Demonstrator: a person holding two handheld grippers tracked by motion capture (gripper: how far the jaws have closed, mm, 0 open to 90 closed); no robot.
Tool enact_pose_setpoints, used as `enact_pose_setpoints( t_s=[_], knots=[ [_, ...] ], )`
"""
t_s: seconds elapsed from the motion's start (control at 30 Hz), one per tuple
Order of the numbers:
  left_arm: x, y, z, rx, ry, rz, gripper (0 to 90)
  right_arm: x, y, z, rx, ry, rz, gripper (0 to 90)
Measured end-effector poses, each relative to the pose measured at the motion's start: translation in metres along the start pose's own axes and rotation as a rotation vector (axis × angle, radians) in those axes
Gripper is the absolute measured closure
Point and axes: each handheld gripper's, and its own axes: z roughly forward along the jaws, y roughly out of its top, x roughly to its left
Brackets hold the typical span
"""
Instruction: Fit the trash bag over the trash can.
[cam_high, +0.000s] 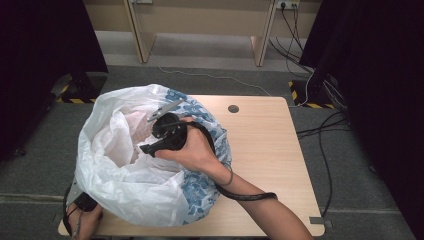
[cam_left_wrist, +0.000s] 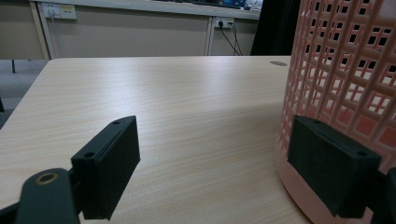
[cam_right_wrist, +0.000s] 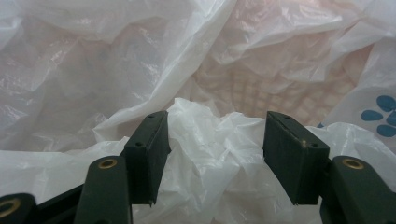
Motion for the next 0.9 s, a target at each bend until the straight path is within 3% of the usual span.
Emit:
enact_pose_setpoints(
  t_s=[0.2, 0.37, 0.47, 0.63, 0.9],
  knots=[
    [0.000, 0.000, 0.000, 0.000, -0.001, -0.001, 16.2, 0.003, 0.005, -0.011, -0.085, 0.007, -0.011, 39.7],
    [0.000, 0.000, 0.000, 0.001, 0.000, 0.000, 16.2, 0.009, 0.018, -0.028, -0.173, 0.018, -0.049, 40.0],
    [0.000, 0.000, 0.000, 0.000, 0.000, 0.001, 16.2, 0.015, 0.027, -0.032, -0.187, 0.032, -0.074, 40.6],
    [0.000, 0.000, 0.000, -0.002, 0.000, -0.001, 16.2, 0.023, 0.035, -0.024, -0.140, 0.089, -0.094, 42.3],
    [0.000, 0.000, 0.000, -0.002, -0.002, -0.001, 16.3, 0.020, 0.039, 0.004, -0.036, 0.089, -0.115, 43.7]
  ],
)
